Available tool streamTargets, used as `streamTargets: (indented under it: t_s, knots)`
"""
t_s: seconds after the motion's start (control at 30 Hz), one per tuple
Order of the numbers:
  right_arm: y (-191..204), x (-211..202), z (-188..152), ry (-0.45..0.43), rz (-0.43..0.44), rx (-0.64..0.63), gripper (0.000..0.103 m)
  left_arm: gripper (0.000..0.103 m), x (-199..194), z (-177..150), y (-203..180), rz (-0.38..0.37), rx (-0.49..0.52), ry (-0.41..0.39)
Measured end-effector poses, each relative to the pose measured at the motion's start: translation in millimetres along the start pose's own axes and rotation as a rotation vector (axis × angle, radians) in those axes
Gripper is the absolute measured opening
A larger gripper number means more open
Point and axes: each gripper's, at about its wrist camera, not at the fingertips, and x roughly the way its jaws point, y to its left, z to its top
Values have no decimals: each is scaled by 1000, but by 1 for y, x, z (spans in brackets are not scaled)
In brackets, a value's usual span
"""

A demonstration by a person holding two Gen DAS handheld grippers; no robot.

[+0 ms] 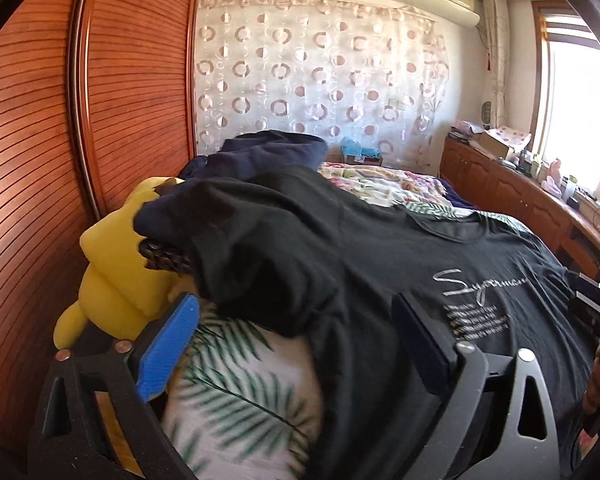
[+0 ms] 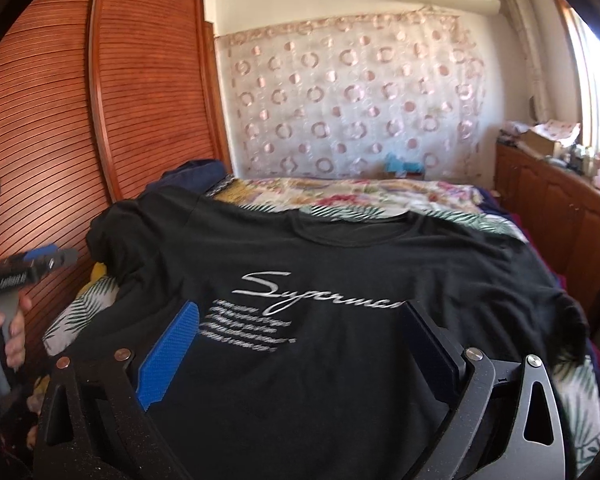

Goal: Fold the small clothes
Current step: 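Grasp the black T-shirt's sleeve edge with the left gripper and lift it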

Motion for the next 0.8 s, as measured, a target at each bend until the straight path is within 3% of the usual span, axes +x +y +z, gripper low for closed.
streamTargets:
  t_s: [0.1, 0.33, 0.57, 0.6, 0.67, 0.73, 0.8]
  knots:
    - [-1, 2, 2, 25, 39, -14, 98, 86, 8, 9, 16, -6, -7, 13]
    - [-11, 4, 1, 69, 57, -67, 97, 56, 45, 26, 39, 6, 23, 72]
    - [-7, 11, 12, 109, 76, -115, 96, 44, 81, 27, 57, 66, 24, 144]
    - [-8, 10, 13, 108, 80, -117, 96, 40, 82, 27, 59, 67, 23, 147]
    - [-5, 12, 15, 102, 81, -124, 96, 20, 80, 28, 59, 63, 36, 133]
    - [-6, 11, 15, 97, 79, -123, 96, 9, 74, 30, 56, 75, 65, 107]
    - [-2, 12, 13, 88, 77, -121, 96, 8, 61, 33, 51, 84, 95, 65]
